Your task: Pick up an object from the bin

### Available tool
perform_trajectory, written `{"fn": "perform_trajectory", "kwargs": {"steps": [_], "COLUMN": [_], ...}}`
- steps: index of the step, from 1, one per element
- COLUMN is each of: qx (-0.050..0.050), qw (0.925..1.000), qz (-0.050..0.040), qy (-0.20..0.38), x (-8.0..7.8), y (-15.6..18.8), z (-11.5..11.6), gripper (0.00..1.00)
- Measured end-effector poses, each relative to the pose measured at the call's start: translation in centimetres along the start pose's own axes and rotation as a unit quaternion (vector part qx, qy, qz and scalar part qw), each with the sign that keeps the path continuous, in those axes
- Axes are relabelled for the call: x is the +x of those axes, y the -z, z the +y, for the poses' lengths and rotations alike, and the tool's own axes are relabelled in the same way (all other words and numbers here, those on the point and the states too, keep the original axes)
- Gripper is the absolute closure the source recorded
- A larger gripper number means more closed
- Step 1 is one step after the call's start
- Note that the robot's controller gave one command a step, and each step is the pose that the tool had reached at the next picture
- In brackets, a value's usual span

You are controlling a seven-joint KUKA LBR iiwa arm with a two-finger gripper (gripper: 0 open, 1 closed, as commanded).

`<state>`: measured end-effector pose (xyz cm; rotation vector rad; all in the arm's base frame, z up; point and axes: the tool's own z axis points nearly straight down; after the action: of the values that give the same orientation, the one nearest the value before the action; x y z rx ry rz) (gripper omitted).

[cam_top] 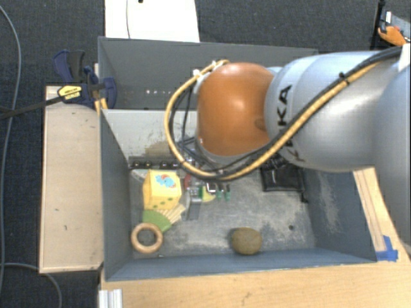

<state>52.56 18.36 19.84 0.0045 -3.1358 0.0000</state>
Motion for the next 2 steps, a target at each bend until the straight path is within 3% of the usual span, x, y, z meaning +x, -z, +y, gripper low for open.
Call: {"fn": "perform_trajectory", "kwargs": {"steps": [1, 2], "qx": [-0.001, -0.001], "qw": [1.0, 0.9985], "qz": [-0.0041, -0.0054], "qy": [-0.003, 0.054], "x": [-0.2, -0.6], "y": [0.5, -2.4], "z": [-0.1, 1.1], "gripper": [0.0, 0.0]}}
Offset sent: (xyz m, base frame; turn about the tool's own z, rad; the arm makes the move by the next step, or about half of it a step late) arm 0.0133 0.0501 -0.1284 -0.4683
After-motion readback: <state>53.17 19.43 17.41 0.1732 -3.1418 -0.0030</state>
